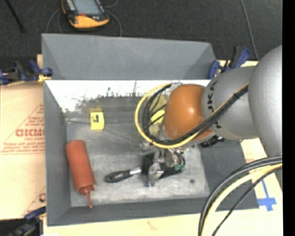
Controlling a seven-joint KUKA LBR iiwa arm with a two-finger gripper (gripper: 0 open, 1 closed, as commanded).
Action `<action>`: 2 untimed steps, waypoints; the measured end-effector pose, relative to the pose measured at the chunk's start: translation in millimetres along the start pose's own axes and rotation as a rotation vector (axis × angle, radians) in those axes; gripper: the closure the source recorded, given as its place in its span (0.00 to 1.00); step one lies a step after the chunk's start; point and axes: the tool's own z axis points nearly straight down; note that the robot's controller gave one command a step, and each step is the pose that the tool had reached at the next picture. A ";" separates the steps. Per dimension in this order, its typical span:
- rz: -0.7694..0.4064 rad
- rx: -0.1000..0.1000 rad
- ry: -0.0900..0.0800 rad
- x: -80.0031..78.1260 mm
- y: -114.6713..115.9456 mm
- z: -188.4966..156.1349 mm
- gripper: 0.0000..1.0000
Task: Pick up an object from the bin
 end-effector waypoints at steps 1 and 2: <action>0.089 -0.001 -0.002 10.5 7.1 -41.9 0.00; 0.184 0.000 -0.001 17.5 -12.0 -31.2 0.00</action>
Offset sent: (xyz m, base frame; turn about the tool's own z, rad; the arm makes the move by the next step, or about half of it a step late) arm -0.0177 -0.0122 0.0310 0.1826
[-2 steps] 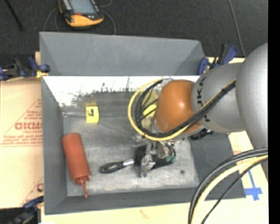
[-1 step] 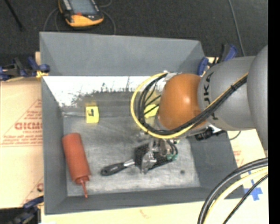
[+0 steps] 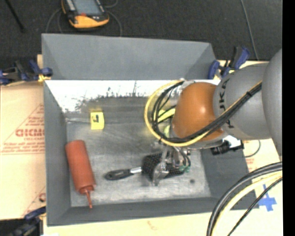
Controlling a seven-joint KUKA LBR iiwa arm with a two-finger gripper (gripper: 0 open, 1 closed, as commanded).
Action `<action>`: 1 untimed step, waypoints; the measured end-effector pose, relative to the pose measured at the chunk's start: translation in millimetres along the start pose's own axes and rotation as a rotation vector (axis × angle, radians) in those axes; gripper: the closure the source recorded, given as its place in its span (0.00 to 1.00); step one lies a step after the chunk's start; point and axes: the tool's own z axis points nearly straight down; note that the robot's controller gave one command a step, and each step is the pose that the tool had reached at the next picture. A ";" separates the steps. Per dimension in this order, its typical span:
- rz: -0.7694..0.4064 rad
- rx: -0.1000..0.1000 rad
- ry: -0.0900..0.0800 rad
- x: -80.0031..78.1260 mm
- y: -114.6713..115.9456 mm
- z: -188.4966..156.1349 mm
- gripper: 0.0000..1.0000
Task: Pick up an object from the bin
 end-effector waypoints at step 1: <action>0.003 0.000 -0.002 -3.3 -11.7 29.4 0.00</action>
Offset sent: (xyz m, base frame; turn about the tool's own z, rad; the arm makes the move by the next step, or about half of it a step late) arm -0.0148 -0.0043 -0.0301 0.1988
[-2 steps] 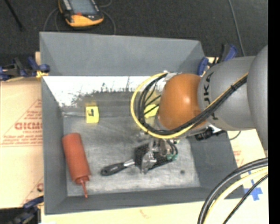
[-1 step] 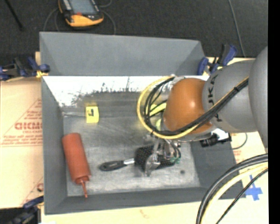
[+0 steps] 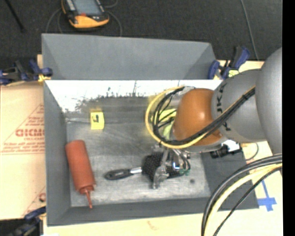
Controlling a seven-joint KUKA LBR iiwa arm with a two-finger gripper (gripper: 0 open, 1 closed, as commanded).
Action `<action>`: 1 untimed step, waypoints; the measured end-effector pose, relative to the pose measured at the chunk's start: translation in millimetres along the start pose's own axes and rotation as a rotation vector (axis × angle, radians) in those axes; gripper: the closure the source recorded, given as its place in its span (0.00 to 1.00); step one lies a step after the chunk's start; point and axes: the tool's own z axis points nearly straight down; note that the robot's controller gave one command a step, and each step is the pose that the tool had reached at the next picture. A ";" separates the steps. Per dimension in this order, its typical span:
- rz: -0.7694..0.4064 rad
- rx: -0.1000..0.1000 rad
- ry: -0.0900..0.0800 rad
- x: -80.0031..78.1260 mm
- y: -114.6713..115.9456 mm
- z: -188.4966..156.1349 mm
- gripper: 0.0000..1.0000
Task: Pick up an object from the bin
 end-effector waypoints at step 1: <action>0.197 -0.001 -0.011 12.9 4.5 -3.2 1.00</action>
Offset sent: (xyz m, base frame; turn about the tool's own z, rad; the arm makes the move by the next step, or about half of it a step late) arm 0.0000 0.0000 0.0000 0.0000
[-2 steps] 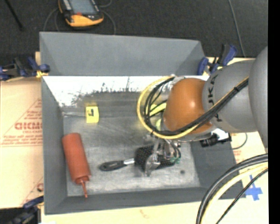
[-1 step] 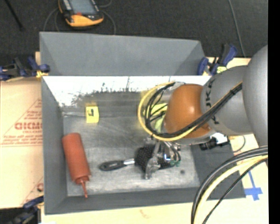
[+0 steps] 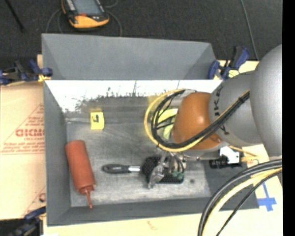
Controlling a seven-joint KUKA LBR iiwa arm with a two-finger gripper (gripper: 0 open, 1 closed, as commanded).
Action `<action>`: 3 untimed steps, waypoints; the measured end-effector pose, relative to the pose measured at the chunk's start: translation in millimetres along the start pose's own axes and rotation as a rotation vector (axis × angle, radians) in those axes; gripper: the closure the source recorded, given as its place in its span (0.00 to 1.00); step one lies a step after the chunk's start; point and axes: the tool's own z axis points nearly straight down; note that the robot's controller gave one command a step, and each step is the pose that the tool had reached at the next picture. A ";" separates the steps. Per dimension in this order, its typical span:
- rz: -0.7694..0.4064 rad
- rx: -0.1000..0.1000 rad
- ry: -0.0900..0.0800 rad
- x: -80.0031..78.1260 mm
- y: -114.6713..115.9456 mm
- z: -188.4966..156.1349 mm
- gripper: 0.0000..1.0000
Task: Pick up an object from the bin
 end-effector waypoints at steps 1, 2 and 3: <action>0.000 0.000 0.000 0.0 0.0 0.0 1.00; 0.000 0.001 0.004 1.1 -0.3 -2.9 1.00; 0.000 0.005 0.021 4.2 -1.3 -20.9 1.00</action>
Offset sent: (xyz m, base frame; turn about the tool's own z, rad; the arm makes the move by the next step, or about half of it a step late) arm 0.0001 -0.0002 0.0889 0.0000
